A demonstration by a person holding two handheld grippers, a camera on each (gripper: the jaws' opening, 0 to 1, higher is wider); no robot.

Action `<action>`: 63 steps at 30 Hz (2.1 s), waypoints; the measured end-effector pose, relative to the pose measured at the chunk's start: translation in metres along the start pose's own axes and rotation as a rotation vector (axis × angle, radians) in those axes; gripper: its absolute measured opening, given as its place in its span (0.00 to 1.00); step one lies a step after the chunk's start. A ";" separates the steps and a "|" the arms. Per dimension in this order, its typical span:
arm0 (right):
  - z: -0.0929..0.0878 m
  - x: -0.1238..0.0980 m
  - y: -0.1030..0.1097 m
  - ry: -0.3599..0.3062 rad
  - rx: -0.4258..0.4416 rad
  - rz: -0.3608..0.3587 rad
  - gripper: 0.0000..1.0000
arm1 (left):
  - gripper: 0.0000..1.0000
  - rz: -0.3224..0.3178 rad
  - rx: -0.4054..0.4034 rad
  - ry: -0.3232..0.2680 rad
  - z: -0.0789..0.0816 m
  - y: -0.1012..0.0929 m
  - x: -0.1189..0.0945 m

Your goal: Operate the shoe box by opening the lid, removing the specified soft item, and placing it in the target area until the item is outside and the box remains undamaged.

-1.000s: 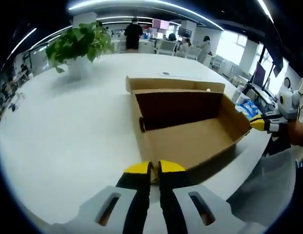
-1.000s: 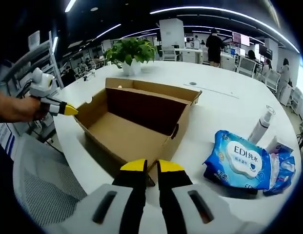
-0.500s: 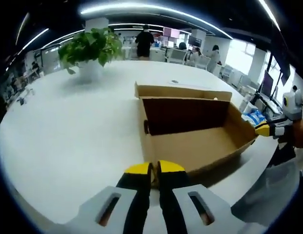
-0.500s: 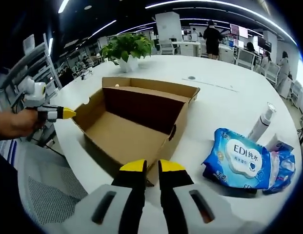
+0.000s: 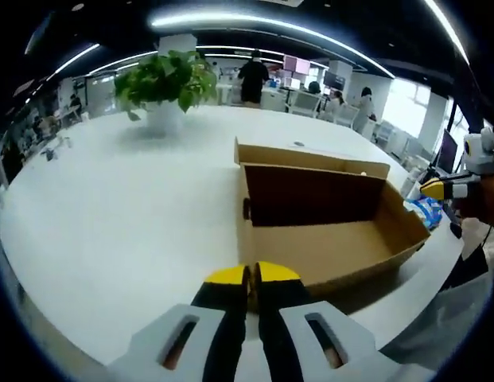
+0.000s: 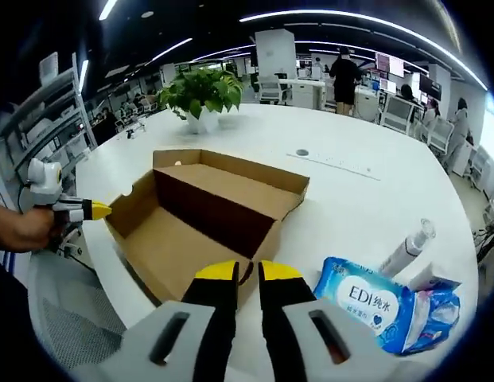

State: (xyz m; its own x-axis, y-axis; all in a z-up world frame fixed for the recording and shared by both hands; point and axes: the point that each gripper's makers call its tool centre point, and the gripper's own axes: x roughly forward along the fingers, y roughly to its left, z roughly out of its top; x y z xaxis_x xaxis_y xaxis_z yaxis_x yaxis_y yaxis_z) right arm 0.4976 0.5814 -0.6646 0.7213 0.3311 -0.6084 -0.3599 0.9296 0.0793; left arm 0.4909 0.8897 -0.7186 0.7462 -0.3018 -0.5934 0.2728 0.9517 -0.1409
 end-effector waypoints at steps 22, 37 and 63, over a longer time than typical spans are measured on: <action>0.071 0.057 -0.081 0.029 -0.050 -0.068 0.09 | 0.00 0.017 -0.033 0.001 0.001 0.002 0.001; 0.063 0.086 -0.074 0.076 -0.054 -0.027 0.09 | 0.00 0.022 -0.044 0.000 0.002 0.002 0.001; 0.038 0.137 -0.080 0.244 0.036 -0.036 0.10 | 0.00 0.010 -0.066 -0.011 0.001 0.003 0.001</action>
State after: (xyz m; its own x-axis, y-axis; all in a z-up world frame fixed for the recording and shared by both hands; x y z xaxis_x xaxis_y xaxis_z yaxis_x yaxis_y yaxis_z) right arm 0.6475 0.5586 -0.7245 0.5676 0.2534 -0.7834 -0.3121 0.9467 0.0801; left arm 0.4930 0.8923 -0.7191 0.7552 -0.2924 -0.5867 0.2247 0.9563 -0.1873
